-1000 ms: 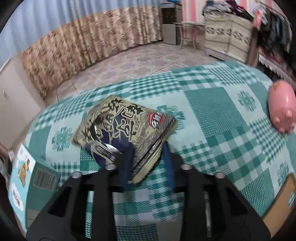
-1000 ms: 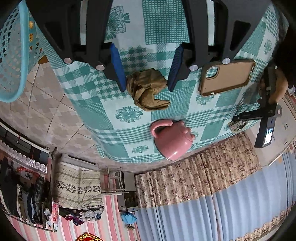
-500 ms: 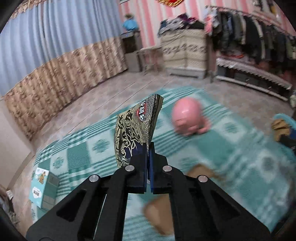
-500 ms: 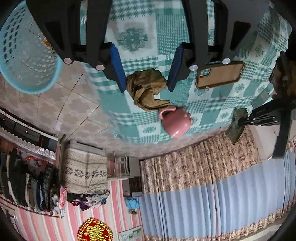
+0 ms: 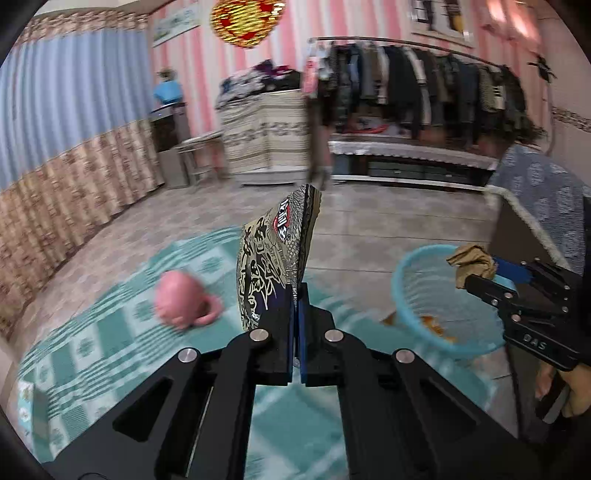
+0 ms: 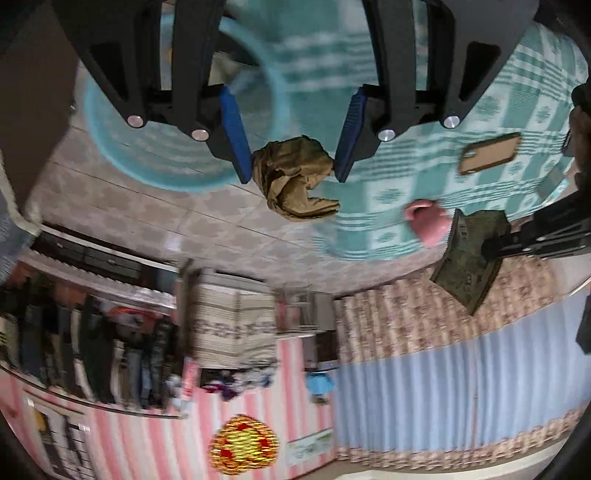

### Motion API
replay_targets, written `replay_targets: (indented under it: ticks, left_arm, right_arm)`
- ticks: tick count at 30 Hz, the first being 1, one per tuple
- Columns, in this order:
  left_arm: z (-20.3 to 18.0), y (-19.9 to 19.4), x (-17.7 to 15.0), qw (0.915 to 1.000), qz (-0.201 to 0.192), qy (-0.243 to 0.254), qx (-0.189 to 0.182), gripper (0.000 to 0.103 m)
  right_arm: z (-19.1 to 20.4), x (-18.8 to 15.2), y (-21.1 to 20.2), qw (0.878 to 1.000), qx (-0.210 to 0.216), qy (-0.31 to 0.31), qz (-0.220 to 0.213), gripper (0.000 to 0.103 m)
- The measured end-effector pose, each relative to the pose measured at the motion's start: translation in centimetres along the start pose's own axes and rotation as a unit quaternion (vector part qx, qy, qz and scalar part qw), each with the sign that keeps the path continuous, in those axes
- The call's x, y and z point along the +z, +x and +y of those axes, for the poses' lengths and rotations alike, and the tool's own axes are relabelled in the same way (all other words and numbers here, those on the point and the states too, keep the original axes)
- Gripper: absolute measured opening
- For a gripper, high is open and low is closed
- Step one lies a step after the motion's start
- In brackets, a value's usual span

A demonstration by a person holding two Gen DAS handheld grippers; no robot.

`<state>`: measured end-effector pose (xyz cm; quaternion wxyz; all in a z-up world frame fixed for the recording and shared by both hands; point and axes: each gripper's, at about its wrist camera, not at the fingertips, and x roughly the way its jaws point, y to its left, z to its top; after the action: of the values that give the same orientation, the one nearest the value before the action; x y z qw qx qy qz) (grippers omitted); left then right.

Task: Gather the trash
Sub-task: 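Carry the snack bag and brown cloth over the blue basket with both grippers, then open the right gripper to drop the cloth while the left gripper drops the snack bag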

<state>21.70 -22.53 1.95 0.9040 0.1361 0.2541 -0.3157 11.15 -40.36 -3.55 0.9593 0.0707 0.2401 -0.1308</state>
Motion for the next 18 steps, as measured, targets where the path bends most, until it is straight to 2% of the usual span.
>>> replay_targets:
  ticks: [5, 8, 13, 18]
  left_arm:
    - [-6.3, 2.4, 1.0, 0.998, 0.0, 0.015, -0.062, 0.0]
    - [-9.3, 4.1, 1.0, 0.9961, 0.005, 0.031, -0.082, 0.0]
    - [-14.7, 6.8, 0.6, 0.9912, 0.023, 0.05, -0.121, 0.0]
    - [-19.0, 9.1, 0.2, 0.9866, 0.035, 0.076, -0.14, 0.001]
  right_arm:
    - [-6.5, -0.3, -1.1, 0.998, -0.054, 0.039, 0.002, 0.046]
    - [-9.6, -1.0, -1.4, 0.995, -0.076, 0.066, 0.006, 0.046]
    - [-13.1, -2.3, -1.5, 0.991, -0.098, 0.091, 0.016, 0.046]
    - [-15.4, -3.5, -1.0, 0.988, -0.109, 0.108, 0.027, 0.046]
